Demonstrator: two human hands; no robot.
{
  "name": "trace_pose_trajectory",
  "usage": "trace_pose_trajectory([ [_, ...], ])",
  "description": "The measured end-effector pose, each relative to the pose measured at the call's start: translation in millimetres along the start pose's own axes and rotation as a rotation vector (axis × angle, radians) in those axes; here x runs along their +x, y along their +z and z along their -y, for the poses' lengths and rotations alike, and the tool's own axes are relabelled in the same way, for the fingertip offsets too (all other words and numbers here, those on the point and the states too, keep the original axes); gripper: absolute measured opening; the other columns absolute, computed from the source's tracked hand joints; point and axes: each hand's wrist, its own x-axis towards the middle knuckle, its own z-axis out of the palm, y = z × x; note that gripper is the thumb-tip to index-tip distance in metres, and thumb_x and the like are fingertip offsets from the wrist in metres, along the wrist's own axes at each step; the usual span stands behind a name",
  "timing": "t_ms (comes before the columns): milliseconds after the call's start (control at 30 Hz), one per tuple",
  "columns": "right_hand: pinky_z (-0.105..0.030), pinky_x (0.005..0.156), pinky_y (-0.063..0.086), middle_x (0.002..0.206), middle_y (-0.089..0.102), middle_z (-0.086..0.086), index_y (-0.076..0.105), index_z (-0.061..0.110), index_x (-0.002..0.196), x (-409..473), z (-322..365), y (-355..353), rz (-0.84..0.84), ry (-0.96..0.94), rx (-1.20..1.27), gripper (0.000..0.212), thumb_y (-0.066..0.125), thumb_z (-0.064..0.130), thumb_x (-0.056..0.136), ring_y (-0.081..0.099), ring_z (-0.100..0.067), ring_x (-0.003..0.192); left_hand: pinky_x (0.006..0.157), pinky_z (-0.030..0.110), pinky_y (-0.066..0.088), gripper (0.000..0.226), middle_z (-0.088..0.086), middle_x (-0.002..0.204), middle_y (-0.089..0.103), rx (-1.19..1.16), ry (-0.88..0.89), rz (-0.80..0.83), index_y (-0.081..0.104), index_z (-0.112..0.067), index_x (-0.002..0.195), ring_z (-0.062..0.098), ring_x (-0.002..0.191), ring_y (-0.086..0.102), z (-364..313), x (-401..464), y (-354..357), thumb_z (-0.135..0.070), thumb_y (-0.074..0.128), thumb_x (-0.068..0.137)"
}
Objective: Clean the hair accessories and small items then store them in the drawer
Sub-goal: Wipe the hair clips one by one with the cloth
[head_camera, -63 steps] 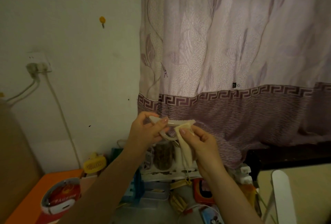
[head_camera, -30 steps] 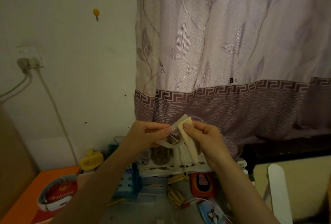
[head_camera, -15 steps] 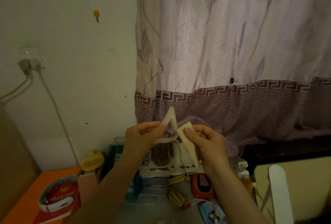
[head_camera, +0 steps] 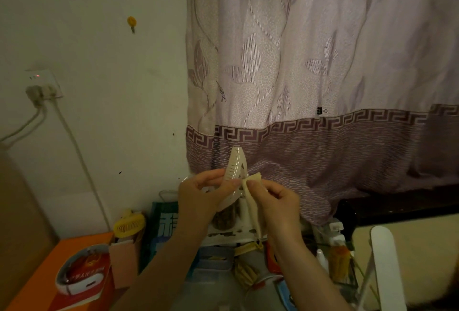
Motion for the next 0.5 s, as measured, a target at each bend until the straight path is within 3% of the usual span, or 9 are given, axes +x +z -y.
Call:
trace_pose_trajectory([
  [133,-0.037,0.069,0.060,0.076,0.074,-0.012,0.074,0.006,0.082,3,4,-5,-0.010,0.042,0.039,0.006,0.070,0.010,0.083,0.071,-0.028,0.075,0.056,0.008,0.049,0.030,-0.019,0.076,0.067,0.016,0.036,0.092,0.066,-0.029,0.089,-0.010,0.070,0.064,-1,-3,0,-0.010,0.079,0.070],
  [367,-0.038,0.067,0.058,0.079,0.073,-0.018,0.074,0.002,0.081,11,10,-20,0.088,0.099,0.024,0.006,0.070,0.007,0.082,0.068,-0.027,0.069,0.067,0.020,0.056,0.044,-0.011,0.091,0.072,0.050,0.032,0.251,0.064,-0.025,0.113,0.001,0.083,0.069,-8,7,-2,-0.013,0.076,0.072],
  [500,-0.029,0.055,0.056,0.075,0.072,-0.016,0.073,-0.002,0.084,14,14,-28,0.167,0.117,-0.013,0.007,0.069,0.003,0.081,0.067,-0.023,0.063,0.067,0.017,0.055,0.038,-0.009,0.090,0.074,0.017,0.021,0.321,0.063,-0.027,0.110,0.005,0.084,0.070,-17,16,-3,-0.008,0.071,0.078],
])
